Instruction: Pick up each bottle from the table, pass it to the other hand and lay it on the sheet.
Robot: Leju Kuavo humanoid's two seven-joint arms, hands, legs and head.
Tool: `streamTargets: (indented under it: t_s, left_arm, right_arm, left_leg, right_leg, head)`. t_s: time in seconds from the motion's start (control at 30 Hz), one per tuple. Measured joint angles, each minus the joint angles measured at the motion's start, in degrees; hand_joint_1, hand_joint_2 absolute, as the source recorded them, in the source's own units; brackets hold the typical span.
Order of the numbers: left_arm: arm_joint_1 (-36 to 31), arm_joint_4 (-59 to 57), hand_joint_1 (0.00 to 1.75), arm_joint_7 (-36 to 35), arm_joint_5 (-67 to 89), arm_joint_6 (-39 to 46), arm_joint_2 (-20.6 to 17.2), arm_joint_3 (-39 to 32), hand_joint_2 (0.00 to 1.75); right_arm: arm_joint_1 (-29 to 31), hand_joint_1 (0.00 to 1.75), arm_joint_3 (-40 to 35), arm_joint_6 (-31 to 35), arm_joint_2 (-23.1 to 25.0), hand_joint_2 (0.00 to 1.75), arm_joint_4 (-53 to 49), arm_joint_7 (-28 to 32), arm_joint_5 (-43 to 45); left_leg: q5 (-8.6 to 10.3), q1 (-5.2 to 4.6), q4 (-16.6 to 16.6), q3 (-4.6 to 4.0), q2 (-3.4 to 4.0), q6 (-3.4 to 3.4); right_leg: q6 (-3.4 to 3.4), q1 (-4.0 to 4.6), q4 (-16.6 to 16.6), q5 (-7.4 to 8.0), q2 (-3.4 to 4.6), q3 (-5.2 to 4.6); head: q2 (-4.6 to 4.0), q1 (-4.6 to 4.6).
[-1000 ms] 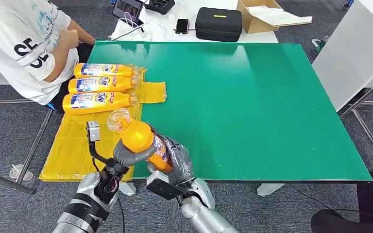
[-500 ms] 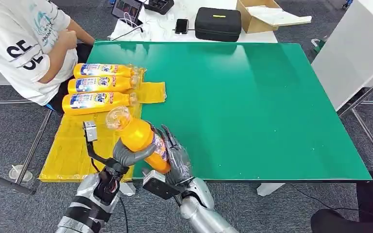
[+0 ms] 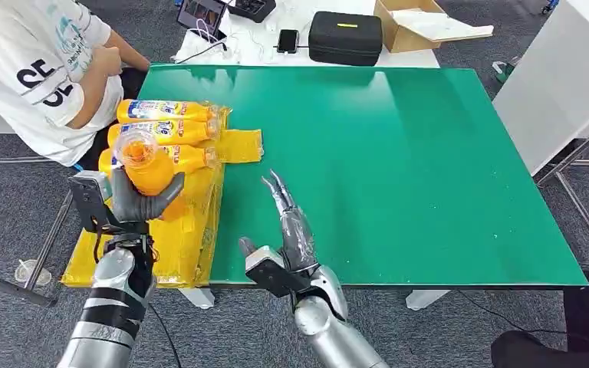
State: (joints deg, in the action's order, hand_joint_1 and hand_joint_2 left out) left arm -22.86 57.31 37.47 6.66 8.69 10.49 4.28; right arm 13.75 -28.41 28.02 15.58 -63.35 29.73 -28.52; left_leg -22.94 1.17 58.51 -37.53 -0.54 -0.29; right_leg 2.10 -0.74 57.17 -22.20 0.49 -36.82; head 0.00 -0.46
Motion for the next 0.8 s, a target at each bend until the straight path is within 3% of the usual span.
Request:
streamTargets:
  t_s: [0.07, 0.3, 0.43, 0.67, 0.8]
  left_arm:
    - [-0.77, -0.37, 1.75, 1.31, 5.98, 6.27, -0.24, -1.04, 1.75]
    - [-2.80, -3.08, 1.75, 2.34, 14.68, 15.73, -1.33, -2.66, 1.75]
    - [-5.67, -8.31, 1.75, -1.83, 29.14, 21.56, -3.34, -1.72, 1.75]
    - [-9.08, -16.92, 1.75, -6.98, 41.53, 20.72, -6.60, 3.59, 1.75]
    - [-11.03, -22.54, 1.75, -9.71, 51.55, 11.10, -9.53, 9.03, 1.75]
  right_arm:
    - [-1.08, 0.00, 0.00, -0.02, -0.30, 0.00, -3.76, 1.63, 3.05]
    - [-3.22, 0.00, -0.02, -1.05, -1.18, 0.00, -11.24, 3.64, 7.40]
    - [-3.90, 0.00, 0.00, -0.37, -1.53, 0.00, -14.15, 5.28, 10.15]
    - [-4.24, 0.00, 0.15, -0.07, -1.88, 0.00, -17.00, 6.05, 12.48]
    - [-4.44, 0.00, 0.33, -2.43, -2.32, 0.00, -18.11, 6.03, 15.52]
  left_leg:
    - [0.00, 0.00, 0.00, -0.01, 0.00, 0.00]
    - [0.01, 0.00, 0.00, 0.00, 0.00, 0.01]
    - [0.04, 0.01, 0.00, 0.00, -0.01, -0.01]
    - [0.04, 0.00, 0.00, 0.00, 0.05, -0.01]
    - [0.04, 0.00, 0.00, 0.00, 0.04, -0.01]
  right_leg:
    - [0.00, 0.00, 0.00, 0.00, 0.00, 0.00]
    - [0.00, 0.01, 0.00, 0.01, 0.00, -0.01]
    - [0.00, 0.01, 0.00, 0.00, -0.01, -0.01]
    - [0.00, -0.01, 0.01, 0.01, 0.01, -0.03]
    - [0.00, 0.01, 0.01, 0.01, 0.02, -0.02]
  head:
    - [0.02, 0.02]
    - [0.00, -0.02]
    - [0.00, 0.00]
    - [0.00, 0.00]
    - [0.00, 0.00]
